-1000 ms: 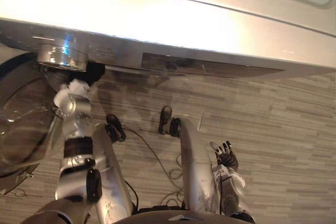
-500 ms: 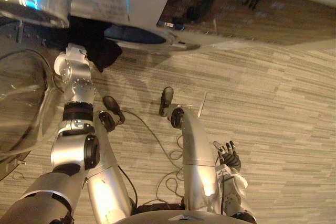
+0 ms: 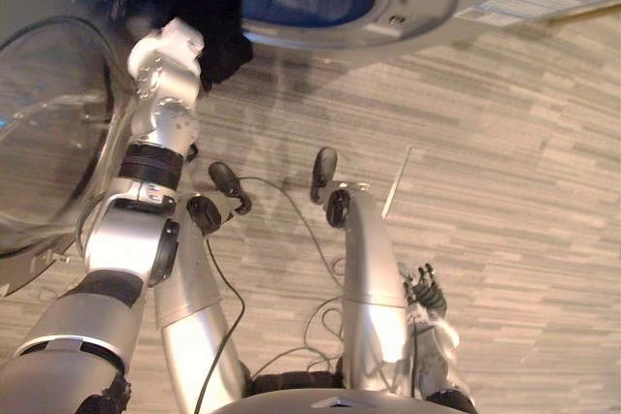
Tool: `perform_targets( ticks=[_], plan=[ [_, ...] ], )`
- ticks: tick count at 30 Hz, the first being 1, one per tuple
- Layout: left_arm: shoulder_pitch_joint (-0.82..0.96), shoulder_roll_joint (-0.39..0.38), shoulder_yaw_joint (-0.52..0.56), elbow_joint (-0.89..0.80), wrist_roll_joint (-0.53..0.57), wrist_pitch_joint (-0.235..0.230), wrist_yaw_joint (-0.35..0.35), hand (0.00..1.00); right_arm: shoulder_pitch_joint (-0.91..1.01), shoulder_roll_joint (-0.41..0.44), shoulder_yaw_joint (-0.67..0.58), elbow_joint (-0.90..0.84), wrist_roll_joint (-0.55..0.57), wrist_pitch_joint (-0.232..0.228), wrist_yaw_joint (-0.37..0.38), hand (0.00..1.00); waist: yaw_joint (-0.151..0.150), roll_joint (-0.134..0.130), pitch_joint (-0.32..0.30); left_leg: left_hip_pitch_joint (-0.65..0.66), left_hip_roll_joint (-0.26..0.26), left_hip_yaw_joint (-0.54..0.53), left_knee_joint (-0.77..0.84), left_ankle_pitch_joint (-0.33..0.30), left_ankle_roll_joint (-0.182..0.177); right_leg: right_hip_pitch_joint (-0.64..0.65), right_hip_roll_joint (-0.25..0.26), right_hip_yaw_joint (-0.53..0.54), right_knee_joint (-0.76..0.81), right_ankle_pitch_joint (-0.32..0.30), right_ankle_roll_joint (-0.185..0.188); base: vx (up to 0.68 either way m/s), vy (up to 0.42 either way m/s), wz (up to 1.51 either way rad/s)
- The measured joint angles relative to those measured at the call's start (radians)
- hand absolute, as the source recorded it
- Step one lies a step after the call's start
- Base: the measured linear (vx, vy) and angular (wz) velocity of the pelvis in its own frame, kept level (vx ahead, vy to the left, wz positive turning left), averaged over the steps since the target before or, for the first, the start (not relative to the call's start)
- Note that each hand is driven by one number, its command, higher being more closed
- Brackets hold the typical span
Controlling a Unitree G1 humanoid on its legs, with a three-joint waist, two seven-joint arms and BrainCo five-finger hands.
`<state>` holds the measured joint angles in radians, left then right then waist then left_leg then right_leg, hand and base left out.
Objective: Pick up the laundry basket with both hands and put the clothes into the washing machine.
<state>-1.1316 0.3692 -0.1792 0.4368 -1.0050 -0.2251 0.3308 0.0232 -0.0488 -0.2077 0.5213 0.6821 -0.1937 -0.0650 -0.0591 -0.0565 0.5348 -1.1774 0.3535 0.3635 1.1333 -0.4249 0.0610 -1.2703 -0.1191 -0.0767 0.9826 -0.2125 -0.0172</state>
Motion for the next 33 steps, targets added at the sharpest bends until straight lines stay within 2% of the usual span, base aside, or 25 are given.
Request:
perform_targets(
  ticks=[1, 2, 3, 5, 7, 10, 12, 14, 17, 20, 24, 29, 33],
  plan=[
    [0.001, -0.018, -0.015, -0.142, 0.008, -0.025, -0.025, 1.0, -0.007, 0.002, 0.01, -0.006, 0.0, 0.002, 0.001, 0.0, -0.012, 0.001, 0.001, 0.007, -0.001, 0.01, 0.004, 0.002, 0.009, 0.006, -0.002, 0.006, -0.016, 0.023, 0.011, -0.08, 0.07, -0.19],
    [0.022, -0.055, -0.02, -0.245, 0.008, -0.047, -0.018, 1.0, -0.006, 0.002, 0.02, -0.008, -0.001, 0.002, 0.0, 0.0, -0.017, 0.001, 0.001, 0.031, -0.001, 0.022, -0.002, -0.002, 0.014, 0.021, -0.002, 0.011, -0.025, 0.034, 0.028, -0.08, 0.07, -0.17],
    [0.052, -0.079, -0.016, -0.247, 0.008, -0.048, -0.004, 1.0, -0.007, 0.002, 0.024, -0.013, -0.001, 0.002, -0.001, 0.0, -0.022, 0.002, 0.001, 0.047, -0.002, 0.028, -0.006, -0.002, 0.014, 0.032, -0.002, 0.014, -0.028, 0.036, 0.031, -0.06, 0.018, -0.19],
    [0.209, -0.141, 0.01, -0.328, 0.053, -0.08, -0.003, 1.0, 0.001, 0.002, 0.044, -0.036, -0.003, 0.001, -0.001, 0.0, -0.035, 0.003, 0.001, 0.086, -0.003, 0.033, -0.022, -0.002, 0.015, 0.061, 0.002, 0.014, -0.038, 0.036, 0.031, -0.01, -0.054, -0.13],
    [0.39, -0.231, 0.007, -0.468, 0.136, -0.089, 0.003, 1.0, 0.004, -0.001, 0.046, -0.042, -0.004, -0.001, -0.003, 0.0, -0.025, 0.004, 0.001, 0.135, -0.008, 0.039, -0.056, 0.003, 0.005, 0.094, 0.003, 0.013, -0.045, 0.026, 0.033, 0.0, -0.115, 0.02],
    [0.582, -0.255, -0.046, -0.563, 0.205, -0.092, -0.016, 1.0, 0.004, -0.004, 0.045, -0.043, -0.01, -0.012, -0.003, 0.0, -0.012, 0.009, -0.001, 0.188, -0.014, 0.034, -0.091, 0.017, -0.019, 0.138, 0.005, 0.005, -0.048, 0.005, 0.025, -0.02, -0.184, 0.13],
    [0.679, -0.263, -0.13, -0.64, 0.223, -0.092, -0.067, 1.0, 0.004, -0.014, 0.044, -0.043, -0.012, -0.021, -0.003, 0.0, 0.004, 0.022, -0.003, 0.206, -0.017, 0.017, -0.113, 0.027, -0.035, 0.164, 0.006, -0.01, -0.057, -0.003, 0.016, -0.04, -0.142, 0.16],
    [0.776, -0.286, -0.241, -0.668, 0.244, -0.087, -0.153, 1.0, 0.006, -0.022, 0.042, -0.042, -0.013, -0.023, -0.003, 0.0, 0.018, 0.039, -0.007, 0.229, -0.027, -0.007, -0.136, 0.037, -0.05, 0.197, 0.005, -0.029, -0.059, -0.021, 0.01, -0.05, -0.143, 0.26],
    [0.855, -0.311, -0.298, -0.649, 0.242, -0.054, -0.228, 1.0, 0.006, -0.039, 0.046, -0.042, -0.018, -0.029, -0.003, 0.0, 0.031, 0.052, -0.013, 0.255, -0.029, -0.014, -0.159, 0.047, -0.065, 0.221, 0.004, -0.042, -0.06, -0.035, -0.001, -0.03, -0.139, 0.11],
    [0.847, -0.327, -0.289, -0.591, 0.242, -0.034, -0.246, 1.0, 0.007, -0.045, 0.047, -0.042, -0.019, -0.03, -0.003, 0.0, 0.035, 0.072, -0.023, 0.254, -0.028, -0.025, -0.165, 0.052, -0.073, 0.222, 0.007, -0.05, -0.058, -0.042, -0.011, -0.02, -0.092, 0.04],
    [0.772, -0.354, -0.212, -0.475, 0.243, -0.018, -0.242, 1.0, 0.007, -0.047, 0.05, -0.044, -0.019, -0.03, -0.003, 0.0, 0.034, 0.079, -0.027, 0.253, -0.014, -0.03, -0.165, 0.054, -0.079, 0.222, 0.021, -0.054, -0.058, -0.045, -0.015, -0.03, -0.076, -0.06],
    [0.563, -0.359, -0.03, -0.282, 0.266, -0.014, -0.178, 1.0, 0.008, -0.048, 0.067, -0.044, -0.02, -0.029, -0.004, 0.0, 0.021, 0.08, -0.028, 0.238, 0.01, -0.038, -0.145, 0.048, -0.088, 0.213, 0.042, -0.062, -0.058, -0.044, -0.019, -0.06, -0.049, -0.1],
    [0.42, -0.315, 0.08, -0.171, 0.274, -0.014, -0.126, 1.0, 0.012, -0.055, 0.079, -0.057, -0.019, -0.028, -0.007, 0.0, 0.007, 0.082, -0.029, 0.196, 0.031, -0.036, -0.126, 0.043, -0.087, 0.172, 0.058, -0.058, -0.057, -0.037, -0.026, -0.05, -0.02, -0.17]
  ],
)
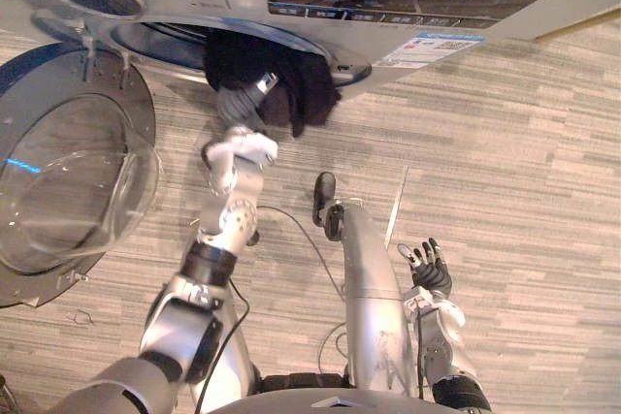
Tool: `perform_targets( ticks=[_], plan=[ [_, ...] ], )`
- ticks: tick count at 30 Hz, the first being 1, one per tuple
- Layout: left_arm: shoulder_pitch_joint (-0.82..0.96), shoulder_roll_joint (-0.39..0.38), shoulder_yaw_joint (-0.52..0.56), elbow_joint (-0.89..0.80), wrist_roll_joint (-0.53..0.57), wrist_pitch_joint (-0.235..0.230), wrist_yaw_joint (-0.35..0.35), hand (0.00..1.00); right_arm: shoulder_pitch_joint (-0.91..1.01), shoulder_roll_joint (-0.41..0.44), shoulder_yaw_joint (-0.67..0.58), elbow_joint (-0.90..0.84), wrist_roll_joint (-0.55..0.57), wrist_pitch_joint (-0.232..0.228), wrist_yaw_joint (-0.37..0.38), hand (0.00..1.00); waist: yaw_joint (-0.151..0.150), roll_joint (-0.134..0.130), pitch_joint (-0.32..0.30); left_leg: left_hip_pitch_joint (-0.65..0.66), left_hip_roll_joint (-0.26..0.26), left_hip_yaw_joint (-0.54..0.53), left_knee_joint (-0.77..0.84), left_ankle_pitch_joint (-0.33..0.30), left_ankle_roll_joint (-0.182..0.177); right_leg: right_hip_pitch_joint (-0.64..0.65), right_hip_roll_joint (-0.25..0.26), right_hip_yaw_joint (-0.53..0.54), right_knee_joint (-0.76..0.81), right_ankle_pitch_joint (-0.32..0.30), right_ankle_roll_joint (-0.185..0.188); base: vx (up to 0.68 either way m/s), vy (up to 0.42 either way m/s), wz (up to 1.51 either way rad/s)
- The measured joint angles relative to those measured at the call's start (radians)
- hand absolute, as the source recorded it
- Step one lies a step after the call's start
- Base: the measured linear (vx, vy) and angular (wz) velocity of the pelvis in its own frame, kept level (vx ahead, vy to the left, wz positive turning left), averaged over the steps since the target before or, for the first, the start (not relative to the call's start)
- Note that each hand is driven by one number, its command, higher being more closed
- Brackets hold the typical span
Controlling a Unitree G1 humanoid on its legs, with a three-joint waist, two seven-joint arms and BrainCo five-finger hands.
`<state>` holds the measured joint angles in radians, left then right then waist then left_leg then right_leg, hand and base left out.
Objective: Pick up the laundry basket with both hands and put the clothes into the washing machine.
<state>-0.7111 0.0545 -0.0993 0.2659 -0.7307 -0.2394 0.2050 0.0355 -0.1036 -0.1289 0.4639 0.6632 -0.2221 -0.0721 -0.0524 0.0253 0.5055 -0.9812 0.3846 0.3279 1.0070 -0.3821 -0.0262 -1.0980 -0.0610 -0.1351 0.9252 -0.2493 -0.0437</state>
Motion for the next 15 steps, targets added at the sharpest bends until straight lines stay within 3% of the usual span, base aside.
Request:
perform_targets(
  ticks=[7, 15],
  plan=[
    [-0.18, 0.14, 0.164, 0.291, 0.006, 0.005, 0.053, 1.0, 0.002, 0.016, 0.009, 0.005, 0.001, -0.001, -0.001, 0.0, -0.017, -0.002, 0.001, -0.057, 0.032, 0.0, 0.024, -0.006, -0.001, -0.058, 0.033, 0.009, -0.004, 0.017, 0.001, -0.03, -0.009, -0.17],
    [-0.448, 0.25, 0.126, 0.387, -0.012, 0.041, 0.053, 1.0, 0.001, 0.017, 0.033, 0.027, 0.012, -0.001, 0.0, 0.0, -0.035, -0.035, 0.02, -0.125, 0.053, 0.0, 0.052, -0.009, 0.002, -0.114, 0.049, 0.013, -0.02, 0.05, 0.009, -0.05, 0.017, -0.1]
  ],
)
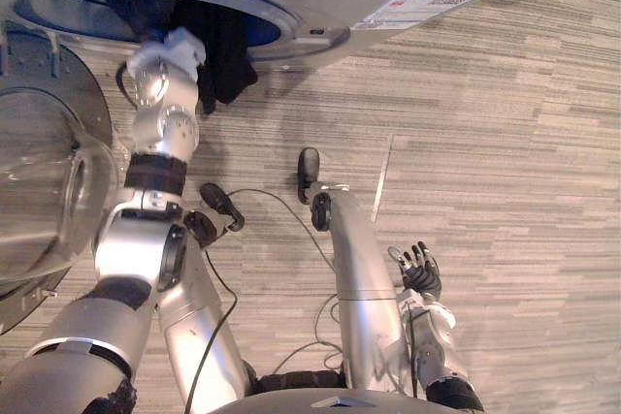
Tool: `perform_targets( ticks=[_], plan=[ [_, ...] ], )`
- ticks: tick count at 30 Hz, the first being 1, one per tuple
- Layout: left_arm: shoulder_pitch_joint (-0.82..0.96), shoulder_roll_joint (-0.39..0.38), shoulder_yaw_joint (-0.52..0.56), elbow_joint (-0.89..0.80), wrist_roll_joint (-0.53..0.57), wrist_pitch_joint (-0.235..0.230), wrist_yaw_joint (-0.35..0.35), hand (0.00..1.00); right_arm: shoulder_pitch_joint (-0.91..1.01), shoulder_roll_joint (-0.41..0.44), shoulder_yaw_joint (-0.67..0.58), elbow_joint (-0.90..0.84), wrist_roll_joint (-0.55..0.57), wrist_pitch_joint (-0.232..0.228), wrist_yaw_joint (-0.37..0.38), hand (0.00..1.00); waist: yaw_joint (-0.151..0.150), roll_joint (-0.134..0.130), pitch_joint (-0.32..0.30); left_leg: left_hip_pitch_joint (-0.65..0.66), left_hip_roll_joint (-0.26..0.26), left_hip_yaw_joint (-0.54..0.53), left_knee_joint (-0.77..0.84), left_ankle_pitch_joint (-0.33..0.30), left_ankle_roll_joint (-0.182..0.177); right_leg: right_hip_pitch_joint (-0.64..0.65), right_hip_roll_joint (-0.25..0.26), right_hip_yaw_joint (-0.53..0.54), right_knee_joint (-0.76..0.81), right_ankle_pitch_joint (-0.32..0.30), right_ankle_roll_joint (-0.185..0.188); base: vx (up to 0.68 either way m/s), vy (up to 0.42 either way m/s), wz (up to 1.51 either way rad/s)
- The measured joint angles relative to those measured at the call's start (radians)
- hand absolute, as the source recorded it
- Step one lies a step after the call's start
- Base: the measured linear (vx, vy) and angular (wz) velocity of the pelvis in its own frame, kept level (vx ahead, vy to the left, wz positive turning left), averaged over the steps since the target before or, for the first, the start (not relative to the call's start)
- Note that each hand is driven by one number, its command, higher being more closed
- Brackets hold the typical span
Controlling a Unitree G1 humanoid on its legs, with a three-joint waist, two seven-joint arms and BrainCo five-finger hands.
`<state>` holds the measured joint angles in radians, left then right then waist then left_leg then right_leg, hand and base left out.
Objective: Pick up the laundry basket with both hands and put the clothes into the washing machine.
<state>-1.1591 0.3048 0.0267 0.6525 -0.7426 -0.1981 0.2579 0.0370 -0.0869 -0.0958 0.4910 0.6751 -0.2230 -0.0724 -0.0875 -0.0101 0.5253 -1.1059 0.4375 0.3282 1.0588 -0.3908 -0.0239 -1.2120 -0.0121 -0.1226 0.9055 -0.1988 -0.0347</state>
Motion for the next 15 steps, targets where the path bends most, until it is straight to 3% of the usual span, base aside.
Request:
perform_targets(
  ticks=[4, 8, 9, 15],
  plan=[
    [-0.201, 0.057, -0.042, 0.08, -0.032, 0.007, -0.001, 1.0, -0.001, 0.001, 0.005, -0.004, 0.006, 0.0, 0.001, 0.0, -0.009, -0.011, 0.012, -0.026, 0.008, 0.005, 0.013, -0.003, 0.006, -0.024, 0.002, 0.005, -0.003, 0.014, 0.004, -0.04, 0.032, -0.11],
    [-0.42, 0.223, -0.082, 0.095, -0.142, -0.01, -0.002, 1.0, 0.0, 0.018, -0.016, -0.002, 0.035, 0.001, 0.003, 0.0, -0.023, -0.025, 0.021, -0.046, 0.019, 0.033, 0.025, -0.009, 0.016, -0.061, 0.015, 0.026, -0.006, 0.031, 0.008, -0.03, 0.026, -0.19],
    [-0.42, 0.235, -0.094, 0.097, -0.144, -0.045, -0.005, 1.0, 0.0, 0.023, -0.025, -0.003, 0.035, 0.001, 0.003, 0.0, -0.025, -0.027, 0.023, -0.047, 0.019, 0.035, 0.027, -0.009, 0.016, -0.065, 0.017, 0.027, -0.005, 0.032, 0.009, -0.01, 0.023, -0.16],
    [-0.475, 0.294, -0.198, 0.105, -0.305, -0.075, 0.042, 1.0, 0.059, 0.036, -0.126, -0.005, 0.036, 0.004, 0.0, 0.0, -0.021, -0.028, 0.031, -0.07, 0.019, 0.037, 0.057, -0.011, 0.019, -0.1, 0.01, 0.031, 0.035, 0.034, 0.006, -0.01, 0.008, -0.01]
  ],
)
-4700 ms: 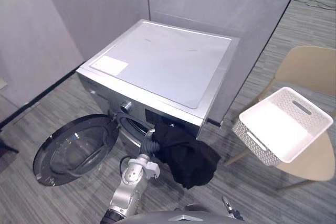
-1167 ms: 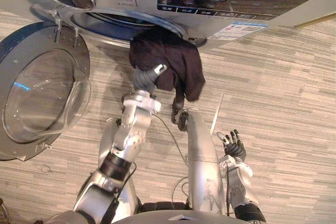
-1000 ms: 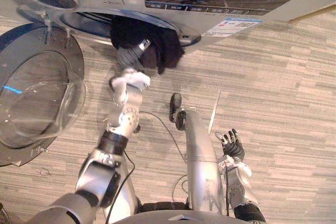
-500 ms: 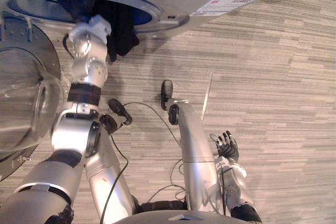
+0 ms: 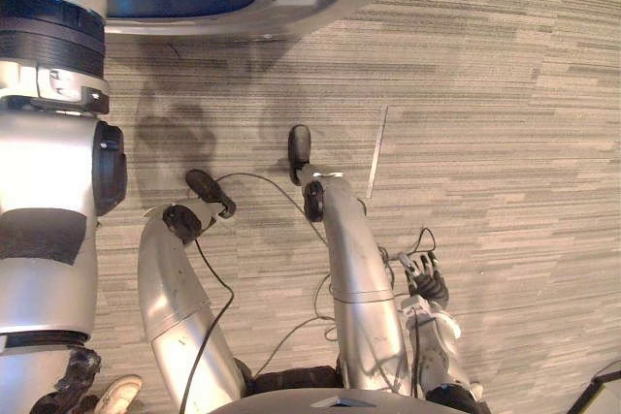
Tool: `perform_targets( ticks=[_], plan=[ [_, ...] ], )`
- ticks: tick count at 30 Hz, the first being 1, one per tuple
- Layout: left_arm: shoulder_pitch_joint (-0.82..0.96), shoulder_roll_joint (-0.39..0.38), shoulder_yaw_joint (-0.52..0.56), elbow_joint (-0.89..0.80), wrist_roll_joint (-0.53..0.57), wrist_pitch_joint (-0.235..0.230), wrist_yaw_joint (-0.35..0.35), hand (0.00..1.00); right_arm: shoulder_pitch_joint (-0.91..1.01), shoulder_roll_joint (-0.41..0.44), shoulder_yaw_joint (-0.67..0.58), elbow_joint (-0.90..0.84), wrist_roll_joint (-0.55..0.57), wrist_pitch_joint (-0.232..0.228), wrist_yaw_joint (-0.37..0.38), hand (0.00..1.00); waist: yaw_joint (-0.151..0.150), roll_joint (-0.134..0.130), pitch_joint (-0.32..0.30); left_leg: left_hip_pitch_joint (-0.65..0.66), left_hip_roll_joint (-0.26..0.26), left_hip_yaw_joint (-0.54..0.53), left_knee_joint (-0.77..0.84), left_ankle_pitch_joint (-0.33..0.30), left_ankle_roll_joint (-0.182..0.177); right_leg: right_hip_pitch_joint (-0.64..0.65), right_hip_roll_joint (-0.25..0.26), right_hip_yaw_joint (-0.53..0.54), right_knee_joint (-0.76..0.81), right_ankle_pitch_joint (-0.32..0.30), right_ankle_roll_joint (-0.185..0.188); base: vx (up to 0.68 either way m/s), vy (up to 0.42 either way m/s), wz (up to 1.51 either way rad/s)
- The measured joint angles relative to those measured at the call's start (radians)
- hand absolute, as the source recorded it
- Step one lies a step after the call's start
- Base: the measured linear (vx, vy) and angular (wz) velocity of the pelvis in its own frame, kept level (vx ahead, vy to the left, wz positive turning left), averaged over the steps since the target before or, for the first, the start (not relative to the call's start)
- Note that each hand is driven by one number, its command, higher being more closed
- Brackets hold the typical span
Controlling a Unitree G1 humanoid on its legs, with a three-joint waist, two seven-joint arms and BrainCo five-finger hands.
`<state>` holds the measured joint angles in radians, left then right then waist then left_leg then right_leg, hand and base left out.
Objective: Pick up the laundry basket with both hands and put the clothes into the washing machine.
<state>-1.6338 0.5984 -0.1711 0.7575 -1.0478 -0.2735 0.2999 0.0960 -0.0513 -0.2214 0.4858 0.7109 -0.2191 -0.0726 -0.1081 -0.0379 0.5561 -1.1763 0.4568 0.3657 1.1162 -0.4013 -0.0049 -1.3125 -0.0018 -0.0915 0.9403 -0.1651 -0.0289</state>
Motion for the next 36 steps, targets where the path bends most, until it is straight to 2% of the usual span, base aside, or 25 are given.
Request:
perform_targets(
  ticks=[3, 6, 7, 9, 10, 12, 13, 14, 15, 16, 17, 18, 20, 22, 23, 25, 27, 30, 31, 32, 33, 35, 36],
  plan=[
    [-0.018, 0.022, -0.033, 0.0, -0.056, -0.041, 0.027, 1.0, 0.024, -0.004, -0.05, -0.021, 0.0, 0.006, -0.004, 0.0, -0.004, 0.002, 0.002, -0.016, -0.004, -0.002, 0.013, -0.001, 0.003, -0.019, -0.006, 0.001, 0.013, 0.0, -0.001, -0.04, 0.012, 0.02],
    [-0.022, 0.04, -0.045, 0.0, -0.022, -0.07, 0.073, 1.0, 0.025, -0.015, -0.057, -0.101, 0.005, 0.004, -0.003, 0.0, -0.008, 0.006, 0.005, -0.03, -0.003, -0.006, 0.027, -0.004, 0.008, -0.028, -0.009, -0.001, 0.018, 0.003, -0.005, -0.04, 0.022, 0.0],
    [-0.022, 0.048, -0.051, 0.0, 0.015, -0.068, 0.082, 1.0, 0.025, -0.019, -0.057, -0.118, 0.008, 0.004, -0.002, 0.0, -0.008, 0.006, 0.005, -0.032, -0.003, -0.006, 0.031, -0.005, 0.009, -0.03, -0.009, -0.001, 0.02, 0.004, -0.006, -0.04, 0.026, -0.03],
    [-0.029, 0.095, -0.104, 0.0, 0.293, 0.001, 0.108, 1.0, 0.025, -0.035, -0.057, -0.14, 0.009, -0.01, 0.005, 0.0, -0.008, 0.006, 0.005, -0.041, -0.003, -0.008, 0.035, -0.006, 0.01, -0.038, -0.01, -0.002, 0.021, 0.005, -0.008, -0.05, 0.024, 0.01],
    [-0.031, 0.116, -0.158, -0.01, 0.563, 0.064, 0.138, 0.0, 0.025, -0.043, -0.057, -0.137, 0.008, -0.024, 0.006, 0.0, -0.001, 0.006, 0.005, -0.047, -0.003, -0.009, 0.036, -0.006, 0.01, -0.042, -0.012, -0.003, 0.022, 0.005, -0.008, -0.04, 0.018, 0.04],
    [-0.031, 0.124, -0.215, -0.042, 0.851, 0.105, 0.164, 0.0, 0.025, -0.044, -0.055, -0.138, 0.007, -0.044, 0.009, 0.0, 0.007, 0.006, 0.005, -0.057, -0.004, -0.015, 0.037, -0.006, 0.01, -0.045, -0.015, -0.007, 0.022, 0.005, -0.008, -0.03, 0.018, 0.04],
    [-0.03, 0.103, -0.209, -0.041, 1.066, 0.136, 0.174, 0.0, 0.025, -0.042, -0.054, -0.139, 0.007, -0.055, 0.014, 0.0, 0.009, 0.006, 0.005, -0.066, -0.004, -0.025, 0.038, -0.006, 0.011, -0.045, -0.016, -0.013, 0.022, 0.005, -0.007, -0.04, 0.03, 0.04],
    [-0.024, 0.066, -0.167, -0.032, 1.119, 0.149, 0.163, 0.0, 0.025, -0.038, -0.051, -0.137, 0.008, -0.065, 0.022, 0.0, 0.01, 0.005, 0.005, -0.072, -0.004, -0.03, 0.039, -0.006, 0.011, -0.044, -0.017, -0.017, 0.017, 0.009, -0.003, -0.06, 0.044, 0.02],
    [-0.017, 0.04, -0.126, -0.017, 1.121, 0.149, 0.157, 0.0, 0.025, -0.038, -0.045, -0.137, 0.008, -0.068, 0.022, 0.0, 0.01, 0.005, 0.005, -0.075, -0.004, -0.032, 0.038, -0.006, 0.012, -0.044, -0.017, -0.019, 0.013, 0.013, 0.0, -0.07, 0.054, -0.03],
    [-0.006, -0.014, -0.026, 0.04, 1.08, 0.146, 0.155, 0.0, 0.025, -0.037, -0.023, -0.137, 0.009, -0.072, 0.022, 0.0, 0.007, 0.005, 0.005, -0.08, -0.004, -0.035, 0.036, -0.004, 0.015, -0.042, -0.015, -0.022, 0.001, 0.02, 0.001, -0.08, 0.058, -0.05],
    [0.007, -0.055, 0.04, 0.115, 0.969, 0.144, 0.154, 0.0, 0.025, -0.031, -0.002, -0.135, 0.009, -0.071, 0.02, 0.0, 0.001, 0.005, 0.005, -0.082, -0.004, -0.036, 0.031, -0.001, 0.02, -0.039, -0.014, -0.024, -0.011, 0.026, 0.003, -0.07, 0.049, -0.05],
    [0.017, -0.08, 0.061, 0.16, 0.855, 0.145, 0.151, 0.0, 0.025, -0.027, 0.013, -0.133, 0.01, -0.068, 0.017, 0.0, -0.001, 0.005, 0.005, -0.082, -0.004, -0.036, 0.028, 0.0, 0.022, -0.036, -0.014, -0.025, -0.017, 0.03, 0.005, -0.07, 0.044, -0.02],
    [0.06, -0.15, 0.051, 0.241, 0.332, 0.135, 0.14, 0.0, 0.025, -0.009, 0.051, -0.123, 0.009, -0.053, -0.005, 0.0, 0.0, 0.005, 0.005, -0.083, -0.008, -0.032, 0.014, 0.007, 0.03, -0.033, -0.015, -0.026, -0.036, 0.039, 0.008, -0.06, 0.039, 0.02],
    [0.088, -0.183, 0.055, 0.238, 0.118, 0.129, 0.105, 0.0, 0.025, 0.002, 0.057, -0.121, 0.009, -0.032, -0.01, 0.0, -0.001, 0.005, 0.006, -0.083, -0.009, -0.032, 0.015, 0.008, 0.031, -0.032, -0.017, -0.025, -0.036, 0.041, 0.01, -0.04, 0.037, 0.0],
    [0.109, -0.196, 0.065, 0.232, 0.014, 0.112, 0.076, 0.0, 0.025, 0.012, 0.059, -0.121, 0.009, -0.02, -0.024, 0.0, -0.008, 0.005, 0.006, -0.081, -0.01, -0.034, 0.016, 0.008, 0.031, -0.028, -0.017, -0.025, -0.037, 0.042, 0.01, -0.03, 0.043, -0.02],
    [0.14, -0.197, 0.096, 0.217, -0.008, 0.106, 0.049, 0.0, 0.025, 0.013, 0.061, -0.118, 0.009, -0.015, -0.028, 0.0, -0.012, 0.005, 0.006, -0.072, -0.009, -0.037, 0.016, 0.008, 0.031, -0.016, -0.017, -0.028, -0.037, 0.042, 0.01, -0.04, 0.034, 0.02],
    [0.213, -0.187, 0.101, 0.154, 0.054, 0.115, 0.007, 0.0, 0.025, 0.007, 0.065, -0.121, 0.009, -0.015, -0.025, 0.0, -0.009, 0.004, 0.005, -0.044, -0.009, -0.038, 0.01, 0.009, 0.029, 0.011, -0.015, -0.03, -0.042, 0.042, 0.01, -0.05, 0.015, 0.06],
    [0.303, -0.186, 0.106, 0.122, 0.345, 0.145, -0.055, 0.0, 0.025, 0.001, 0.087, -0.116, 0.009, -0.017, -0.012, 0.0, -0.007, 0.004, 0.005, 0.005, -0.017, -0.035, -0.033, 0.027, 0.026, 0.065, -0.016, -0.032, -0.085, 0.053, 0.008, -0.06, 0.006, 0.12],
    [0.324, -0.188, 0.099, 0.11, 0.383, 0.152, -0.062, 0.0, 0.025, 0.002, 0.094, -0.116, 0.009, -0.017, -0.004, 0.0, -0.008, 0.004, 0.005, 0.015, -0.024, -0.035, -0.05, 0.035, 0.024, 0.079, -0.018, -0.033, -0.1, 0.058, 0.01, -0.07, 0.007, 0.22],
    [0.372, -0.199, 0.089, 0.086, 0.548, 0.172, -0.073, 0.0, 0.025, 0.003, 0.103, -0.116, 0.009, -0.016, 0.004, 0.0, -0.008, 0.005, 0.005, 0.039, -0.039, -0.032, -0.087, 0.055, 0.024, 0.104, -0.026, -0.038, -0.131, 0.065, 0.015, -0.05, 0.004, 0.25],
    [0.402, -0.208, 0.089, 0.072, 0.646, 0.181, -0.076, 0.0, 0.025, 0.004, 0.103, -0.116, 0.008, -0.016, 0.005, 0.0, -0.007, 0.005, 0.005, 0.05, -0.048, -0.03, -0.106, 0.064, 0.024, 0.117, -0.031, -0.039, -0.144, 0.069, 0.014, -0.06, 0.003, 0.31],
    [0.551, -0.257, 0.102, 0.036, 0.925, 0.204, -0.085, 0.0, 0.016, 0.002, 0.103, -0.116, 0.007, -0.016, 0.007, 0.0, -0.004, 0.005, 0.004, 0.103, -0.069, -0.027, -0.169, 0.094, 0.019, 0.177, -0.039, -0.053, -0.199, 0.086, 0.007, -0.03, 0.0, 0.27],
    [0.591, -0.276, 0.111, 0.038, 0.976, 0.212, -0.085, 0.0, 0.015, 0.002, 0.103, -0.115, 0.007, -0.017, 0.008, 0.0, -0.002, 0.005, 0.004, 0.121, -0.076, -0.027, -0.186, 0.099, 0.016, 0.196, -0.042, -0.057, -0.215, 0.086, 0.008, -0.01, -0.008, 0.27]
  ],
)
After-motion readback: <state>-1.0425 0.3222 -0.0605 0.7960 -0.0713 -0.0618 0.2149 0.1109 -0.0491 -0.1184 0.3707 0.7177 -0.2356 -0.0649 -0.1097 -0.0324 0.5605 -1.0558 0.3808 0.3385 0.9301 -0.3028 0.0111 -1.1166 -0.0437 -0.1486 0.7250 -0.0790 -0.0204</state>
